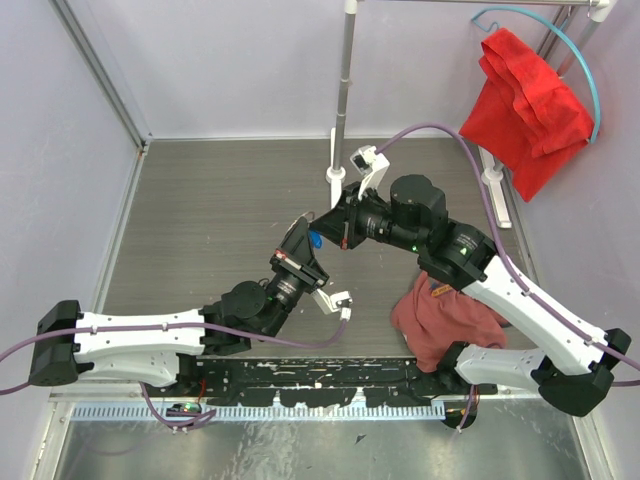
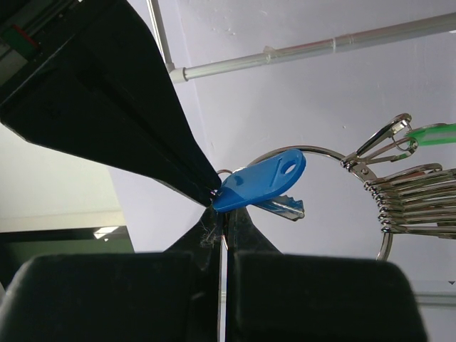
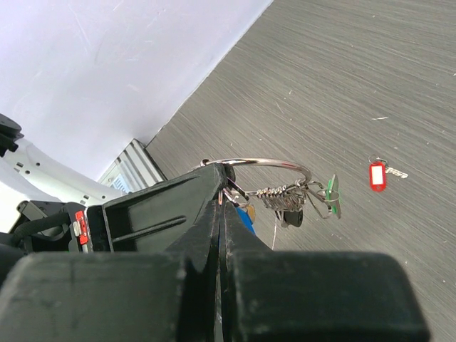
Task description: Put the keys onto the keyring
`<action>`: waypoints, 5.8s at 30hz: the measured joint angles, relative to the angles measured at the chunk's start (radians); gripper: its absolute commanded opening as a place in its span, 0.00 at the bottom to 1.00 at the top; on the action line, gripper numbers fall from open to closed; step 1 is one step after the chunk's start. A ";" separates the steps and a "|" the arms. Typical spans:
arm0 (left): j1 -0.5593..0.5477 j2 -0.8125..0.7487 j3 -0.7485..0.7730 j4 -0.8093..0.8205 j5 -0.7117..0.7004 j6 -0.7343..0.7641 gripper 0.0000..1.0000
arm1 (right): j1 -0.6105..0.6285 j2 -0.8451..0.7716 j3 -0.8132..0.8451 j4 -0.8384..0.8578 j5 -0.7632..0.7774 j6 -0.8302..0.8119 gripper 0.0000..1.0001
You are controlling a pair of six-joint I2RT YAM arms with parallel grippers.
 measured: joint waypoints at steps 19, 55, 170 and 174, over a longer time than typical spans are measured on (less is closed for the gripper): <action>0.002 0.005 0.000 0.000 -0.003 0.000 0.00 | 0.047 -0.003 0.002 -0.023 0.166 0.104 0.01; -0.023 -0.104 0.175 -0.393 0.073 -0.385 0.00 | 0.013 -0.023 0.023 -0.304 0.339 -0.129 0.01; -0.024 -0.201 0.470 -0.945 0.418 -1.148 0.17 | -0.018 0.006 0.127 -0.066 -0.365 -0.016 0.01; -0.024 -0.201 0.470 -0.942 0.416 -1.142 0.20 | -0.018 0.003 0.125 -0.062 -0.364 -0.016 0.01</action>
